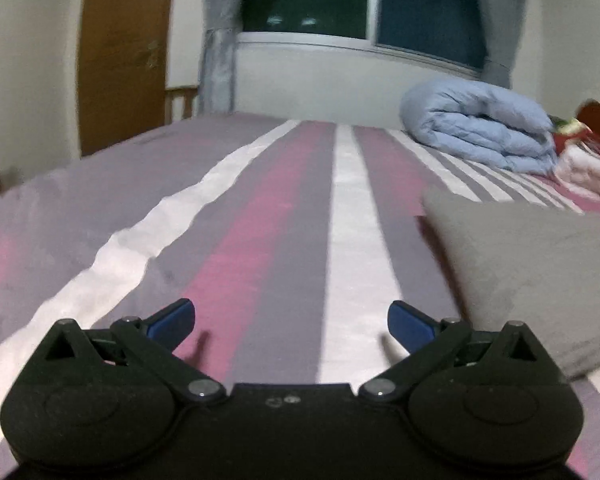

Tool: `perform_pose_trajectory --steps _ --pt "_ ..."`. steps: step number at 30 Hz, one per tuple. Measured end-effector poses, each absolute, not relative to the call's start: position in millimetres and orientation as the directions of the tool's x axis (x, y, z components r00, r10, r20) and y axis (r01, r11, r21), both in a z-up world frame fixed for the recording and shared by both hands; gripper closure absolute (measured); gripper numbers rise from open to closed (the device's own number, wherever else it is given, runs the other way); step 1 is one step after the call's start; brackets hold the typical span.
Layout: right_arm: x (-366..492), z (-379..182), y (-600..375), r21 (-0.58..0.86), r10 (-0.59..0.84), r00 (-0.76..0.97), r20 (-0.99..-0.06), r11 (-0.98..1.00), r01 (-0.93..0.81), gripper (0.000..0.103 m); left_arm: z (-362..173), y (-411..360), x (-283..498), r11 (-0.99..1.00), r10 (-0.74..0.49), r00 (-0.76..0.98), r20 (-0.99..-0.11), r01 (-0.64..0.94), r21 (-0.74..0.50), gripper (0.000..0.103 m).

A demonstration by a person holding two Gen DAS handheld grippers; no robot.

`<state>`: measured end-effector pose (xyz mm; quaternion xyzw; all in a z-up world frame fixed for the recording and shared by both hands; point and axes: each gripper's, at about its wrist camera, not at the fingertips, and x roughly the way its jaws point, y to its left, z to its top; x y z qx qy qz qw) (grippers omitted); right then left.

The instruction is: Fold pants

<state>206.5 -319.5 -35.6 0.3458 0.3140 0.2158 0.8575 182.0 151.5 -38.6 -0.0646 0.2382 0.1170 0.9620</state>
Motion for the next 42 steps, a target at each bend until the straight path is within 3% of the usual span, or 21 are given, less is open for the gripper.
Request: perform_pose_trajectory --steps 5,9,10,13,19,23,25,37,42 --pt "220.4 -46.9 -297.2 0.714 0.573 0.685 -0.45 0.691 -0.11 0.032 -38.3 161.9 183.6 0.952 0.199 0.863 -0.464 -0.283 -0.119 0.006" --pt "231.8 -46.3 -282.4 0.673 0.554 0.686 -0.472 0.729 -0.125 0.032 -45.8 165.8 189.7 0.95 0.192 0.849 -0.493 -0.287 -0.125 0.006" --pt "231.7 -45.9 -278.3 0.66 0.55 0.684 -0.479 0.739 -0.132 0.049 -47.3 166.5 189.5 0.95 0.191 0.845 -0.5 -0.287 -0.123 0.006" --pt "227.4 -36.9 -269.0 0.636 0.543 0.702 -0.461 0.754 -0.165 0.071 -50.4 168.4 189.8 0.948 0.192 0.838 -0.51 -0.294 -0.125 0.006" --pt "202.5 -7.7 -290.3 0.694 0.559 0.777 -0.29 0.682 -0.232 0.071 -50.9 168.6 185.7 0.944 0.201 0.834 -0.513 -0.305 -0.127 0.006" --pt "204.5 -43.9 -319.4 0.727 0.468 0.806 -0.362 0.683 -0.07 0.071 -50.4 169.0 185.3 0.945 0.203 0.831 -0.518 -0.305 -0.119 0.006" --pt "213.7 -68.9 -329.3 0.756 0.491 0.763 -0.42 0.655 -0.005 0.071 -50.8 168.9 185.7 0.944 0.205 0.828 -0.523 -0.307 -0.117 0.006" --pt "216.6 -75.9 -336.8 0.771 0.489 0.778 -0.395 0.636 -0.009 0.07 -49.7 159.2 187.7 0.952 0.218 0.823 -0.525 -0.299 -0.072 0.006" --pt "207.8 -60.3 -339.2 0.702 0.477 0.776 -0.412 0.709 -0.063 0.053 -47.9 152.2 185.8 0.956 0.21 0.834 -0.511 -0.285 -0.072 0.006"
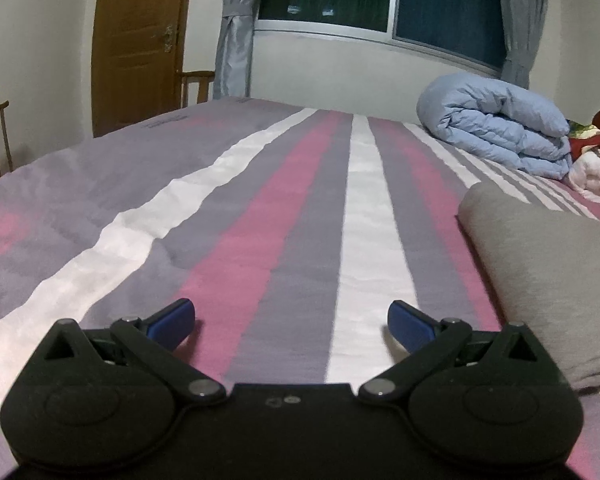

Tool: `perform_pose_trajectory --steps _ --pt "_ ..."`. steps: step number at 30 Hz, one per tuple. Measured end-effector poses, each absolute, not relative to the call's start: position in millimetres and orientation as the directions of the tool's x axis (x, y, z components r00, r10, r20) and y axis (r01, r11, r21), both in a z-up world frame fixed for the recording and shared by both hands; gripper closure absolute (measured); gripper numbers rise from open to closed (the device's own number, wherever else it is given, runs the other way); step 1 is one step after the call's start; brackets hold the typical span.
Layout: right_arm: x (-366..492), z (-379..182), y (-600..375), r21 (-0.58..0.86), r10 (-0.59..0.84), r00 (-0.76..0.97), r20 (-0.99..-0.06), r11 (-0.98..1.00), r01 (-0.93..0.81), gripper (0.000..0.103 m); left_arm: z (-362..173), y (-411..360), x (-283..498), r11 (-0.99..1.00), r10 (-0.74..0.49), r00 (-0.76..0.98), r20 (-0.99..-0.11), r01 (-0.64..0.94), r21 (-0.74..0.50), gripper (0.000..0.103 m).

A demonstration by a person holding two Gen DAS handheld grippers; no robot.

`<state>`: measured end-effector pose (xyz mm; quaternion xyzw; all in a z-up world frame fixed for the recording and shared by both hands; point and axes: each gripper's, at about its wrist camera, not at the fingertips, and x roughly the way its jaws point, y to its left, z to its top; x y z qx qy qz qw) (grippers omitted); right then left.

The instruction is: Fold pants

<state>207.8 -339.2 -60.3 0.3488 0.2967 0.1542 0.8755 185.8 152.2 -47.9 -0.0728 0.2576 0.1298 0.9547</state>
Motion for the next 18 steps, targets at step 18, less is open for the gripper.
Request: perform_pose_trajectory --steps 18 --pt "151.0 -34.1 -334.4 0.58 0.454 0.808 -0.375 0.795 -0.178 0.051 -34.3 96.3 157.3 0.982 0.139 0.883 -0.449 -0.181 -0.051 0.006"
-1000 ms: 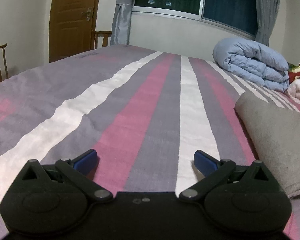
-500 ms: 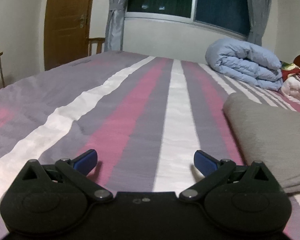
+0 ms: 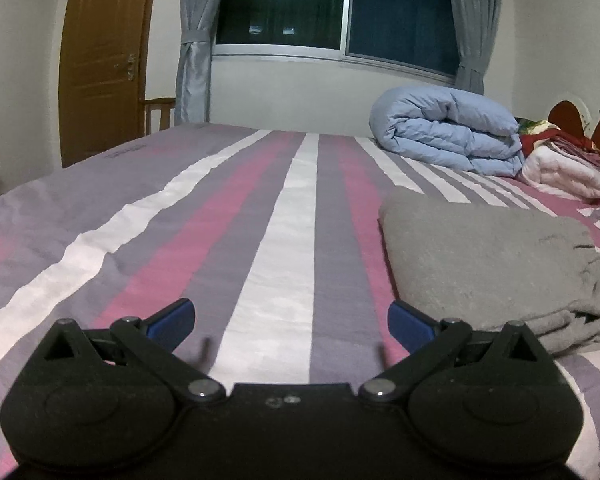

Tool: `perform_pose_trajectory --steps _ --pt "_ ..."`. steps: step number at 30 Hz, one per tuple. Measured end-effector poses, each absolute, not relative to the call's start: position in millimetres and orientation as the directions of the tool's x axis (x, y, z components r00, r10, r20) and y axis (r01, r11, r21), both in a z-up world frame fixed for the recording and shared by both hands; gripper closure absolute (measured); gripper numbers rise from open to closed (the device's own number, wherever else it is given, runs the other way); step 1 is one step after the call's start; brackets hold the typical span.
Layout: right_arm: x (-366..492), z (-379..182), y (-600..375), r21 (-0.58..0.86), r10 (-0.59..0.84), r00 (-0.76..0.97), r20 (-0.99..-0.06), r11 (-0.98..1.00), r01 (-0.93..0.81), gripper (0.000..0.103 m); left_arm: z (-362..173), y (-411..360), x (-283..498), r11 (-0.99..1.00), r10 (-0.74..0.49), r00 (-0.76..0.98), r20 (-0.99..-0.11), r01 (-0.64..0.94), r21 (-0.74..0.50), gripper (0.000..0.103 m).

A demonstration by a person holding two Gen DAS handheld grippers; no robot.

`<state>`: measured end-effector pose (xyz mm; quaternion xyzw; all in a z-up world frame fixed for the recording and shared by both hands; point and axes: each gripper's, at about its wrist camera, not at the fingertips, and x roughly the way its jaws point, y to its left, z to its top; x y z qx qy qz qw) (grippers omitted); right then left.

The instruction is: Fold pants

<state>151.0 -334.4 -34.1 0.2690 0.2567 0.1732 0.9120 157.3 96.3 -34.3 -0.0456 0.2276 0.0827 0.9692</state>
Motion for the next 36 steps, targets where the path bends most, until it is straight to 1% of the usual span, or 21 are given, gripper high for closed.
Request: perform_pose_trajectory --steps 7,10,13,18,26,28,30,32,33,35,36 --pt "148.6 -31.0 -324.4 0.562 0.458 0.804 -0.379 0.804 -0.194 0.051 -33.7 94.8 156.9 0.979 0.133 0.882 -0.452 -0.188 -0.077 0.006" --pt "148.5 -31.0 -324.4 0.562 0.458 0.804 -0.379 0.804 -0.194 0.051 -33.4 92.1 151.4 0.986 0.089 0.889 -0.449 -0.141 -0.084 0.007" --pt "151.2 -30.6 -324.2 0.566 0.459 0.804 -0.377 0.802 -0.192 0.051 -34.3 82.8 146.4 0.995 0.058 0.892 -0.448 -0.089 -0.05 0.009" --pt "161.1 -31.9 -320.0 0.582 0.468 0.797 -0.383 0.792 -0.185 0.051 -40.1 70.7 150.0 0.999 0.039 0.879 -0.474 -0.047 -0.006 0.012" --pt "161.8 -32.8 -319.2 0.602 0.472 0.801 -0.367 0.778 -0.182 0.051 -45.7 62.2 144.8 1.0 0.0 0.869 -0.495 -0.006 -0.011 0.012" --pt "162.2 -34.0 -320.5 0.609 0.474 0.801 -0.365 0.773 -0.18 0.051 -47.5 52.7 144.8 0.999 0.007 0.873 -0.487 0.01 0.034 0.012" --pt "165.1 -35.8 -320.9 0.609 0.476 0.798 -0.371 0.773 -0.178 0.051 -51.6 49.0 150.8 0.999 0.018 0.866 -0.5 0.006 0.046 0.012" --pt "167.9 -38.8 -322.0 0.616 0.475 0.796 -0.376 0.77 -0.168 0.051 -56.3 50.2 158.7 0.998 0.051 0.858 -0.51 -0.025 0.058 0.013" --pt "168.5 -40.5 -322.4 0.62 0.474 0.795 -0.379 0.768 -0.162 0.051 -57.0 52.1 161.6 0.997 0.077 0.857 -0.51 -0.052 0.063 0.012" --pt "171.0 -43.9 -323.0 0.626 0.474 0.791 -0.387 0.765 -0.152 0.051 -57.3 61.3 165.7 0.997 0.073 0.854 -0.516 -0.078 0.013 0.012" --pt "172.4 -45.5 -323.7 0.631 0.477 0.789 -0.388 0.761 -0.149 0.051 -57.6 60.1 165.6 0.997 0.079 0.855 -0.512 -0.08 0.019 0.012"
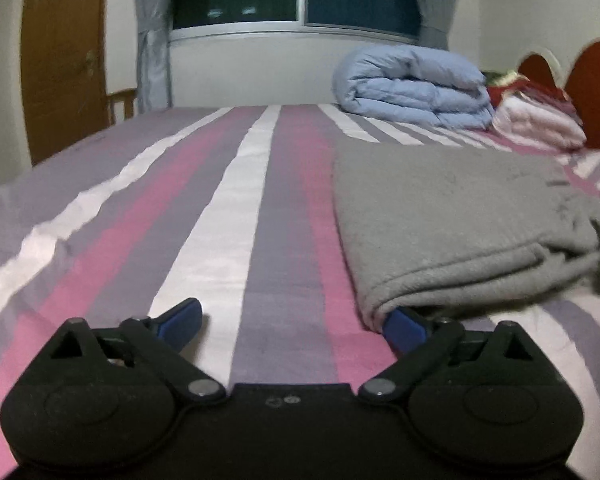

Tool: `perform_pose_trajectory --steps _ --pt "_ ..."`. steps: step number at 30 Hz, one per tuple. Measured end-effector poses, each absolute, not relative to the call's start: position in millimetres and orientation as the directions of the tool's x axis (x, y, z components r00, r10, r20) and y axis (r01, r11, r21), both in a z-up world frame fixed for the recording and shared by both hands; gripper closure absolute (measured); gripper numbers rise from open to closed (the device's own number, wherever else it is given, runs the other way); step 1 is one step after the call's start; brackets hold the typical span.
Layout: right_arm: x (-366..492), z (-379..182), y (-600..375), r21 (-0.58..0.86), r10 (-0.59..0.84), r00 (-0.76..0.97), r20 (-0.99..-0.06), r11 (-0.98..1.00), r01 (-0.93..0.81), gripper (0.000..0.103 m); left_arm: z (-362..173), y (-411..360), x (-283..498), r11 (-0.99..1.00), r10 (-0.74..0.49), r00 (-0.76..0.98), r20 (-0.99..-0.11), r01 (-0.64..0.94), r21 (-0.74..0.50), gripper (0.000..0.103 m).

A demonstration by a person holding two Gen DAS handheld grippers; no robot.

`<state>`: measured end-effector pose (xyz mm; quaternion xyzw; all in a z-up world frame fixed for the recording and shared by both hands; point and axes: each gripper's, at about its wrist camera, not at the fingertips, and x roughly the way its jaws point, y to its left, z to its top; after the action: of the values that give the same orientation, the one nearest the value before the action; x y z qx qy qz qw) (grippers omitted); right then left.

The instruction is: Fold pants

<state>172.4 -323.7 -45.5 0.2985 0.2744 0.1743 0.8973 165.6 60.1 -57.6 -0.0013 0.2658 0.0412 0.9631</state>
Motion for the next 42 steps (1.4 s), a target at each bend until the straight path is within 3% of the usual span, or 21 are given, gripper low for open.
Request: perform_pose_trajectory --steps 5,9,12,13,17,19,22,24,27,28,31,35,42 --pt "182.3 -52.1 -321.0 0.646 0.481 0.774 -0.411 0.753 -0.125 0.051 -58.3 47.9 165.6 0.998 0.048 0.871 -0.49 -0.019 0.063 0.013" --pt "193.4 -61.5 -319.5 0.664 0.48 0.746 -0.462 0.744 -0.068 0.051 -58.0 64.7 167.2 0.997 0.054 0.865 -0.498 -0.078 -0.027 0.013" --pt "207.3 -67.2 -319.3 0.682 0.496 0.731 -0.469 0.729 -0.056 0.052 -54.8 56.8 163.8 0.997 0.079 0.88 -0.468 -0.072 0.032 0.016" --pt "210.2 -66.3 -320.5 0.69 0.501 0.731 -0.464 0.722 -0.057 0.062 -52.6 56.8 161.8 0.996 0.084 0.888 -0.451 -0.077 0.034 0.016" --pt "187.2 -39.7 -327.3 0.683 0.501 0.801 -0.327 0.711 -0.165 0.066 -46.7 56.5 157.6 0.996 0.093 0.906 -0.413 -0.083 0.041 0.016" --pt "179.3 -39.5 -330.6 0.678 0.49 0.816 -0.305 0.714 -0.176 0.066 -54.0 55.5 164.0 0.995 0.096 0.881 -0.464 -0.08 0.053 0.013" --pt "195.5 -72.4 -332.6 0.688 0.486 0.755 -0.439 0.723 -0.066 0.066 -49.8 53.6 164.7 0.995 0.098 0.89 -0.446 -0.08 0.06 0.014" --pt "188.6 -69.5 -338.0 0.708 0.491 0.779 -0.39 0.701 -0.087 0.066 -44.5 50.0 158.5 0.993 0.105 0.909 -0.403 -0.076 0.089 0.015" --pt "184.5 -66.0 -335.4 0.678 0.481 0.79 -0.38 0.726 -0.115 0.066 -56.7 51.5 169.9 0.994 0.1 0.867 -0.489 -0.07 0.079 0.011" --pt "190.0 -72.7 -335.0 0.675 0.478 0.771 -0.422 0.733 -0.085 0.066 -56.1 53.1 170.4 0.996 0.09 0.867 -0.489 -0.067 0.064 0.011" --pt "186.9 -71.7 -335.2 0.69 0.47 0.781 -0.412 0.721 -0.07 0.066 -52.0 49.0 163.0 0.993 0.101 0.88 -0.464 -0.06 0.103 0.011" --pt "189.4 -79.1 -334.8 0.695 0.502 0.743 -0.443 0.716 -0.069 0.063 -56.1 54.5 166.4 0.996 0.083 0.862 -0.501 -0.057 0.067 0.011" --pt "167.3 -51.7 -376.3 0.67 0.436 0.811 -0.39 0.738 -0.075 0.06 -42.4 62.9 144.0 0.995 0.095 0.865 -0.493 -0.077 0.057 0.012"
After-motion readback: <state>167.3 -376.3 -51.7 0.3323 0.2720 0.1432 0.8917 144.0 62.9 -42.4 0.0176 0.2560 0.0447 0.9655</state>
